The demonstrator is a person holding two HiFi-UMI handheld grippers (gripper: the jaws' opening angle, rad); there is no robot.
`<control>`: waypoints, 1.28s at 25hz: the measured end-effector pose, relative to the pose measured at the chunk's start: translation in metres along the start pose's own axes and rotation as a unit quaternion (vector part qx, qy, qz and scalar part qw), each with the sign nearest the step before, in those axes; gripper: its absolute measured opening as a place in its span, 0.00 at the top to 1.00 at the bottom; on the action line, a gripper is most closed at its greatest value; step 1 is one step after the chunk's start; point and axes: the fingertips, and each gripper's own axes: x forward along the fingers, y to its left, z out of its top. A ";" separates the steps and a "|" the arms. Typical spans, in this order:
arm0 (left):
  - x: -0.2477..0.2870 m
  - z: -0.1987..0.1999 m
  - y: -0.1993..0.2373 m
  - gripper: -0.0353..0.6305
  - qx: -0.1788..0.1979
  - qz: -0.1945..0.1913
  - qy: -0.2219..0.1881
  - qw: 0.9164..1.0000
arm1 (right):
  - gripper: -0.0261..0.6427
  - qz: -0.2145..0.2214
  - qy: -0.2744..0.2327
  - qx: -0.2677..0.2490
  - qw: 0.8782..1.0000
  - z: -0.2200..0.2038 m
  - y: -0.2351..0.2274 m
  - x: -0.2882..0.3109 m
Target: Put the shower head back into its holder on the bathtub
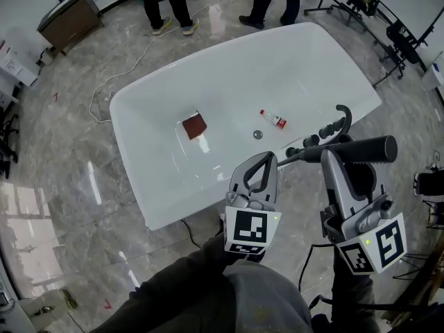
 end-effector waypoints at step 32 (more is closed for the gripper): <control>0.039 -0.024 0.018 0.94 0.001 -0.046 0.037 0.998 | 0.75 -0.028 0.030 0.046 0.998 -0.055 -0.023 0.025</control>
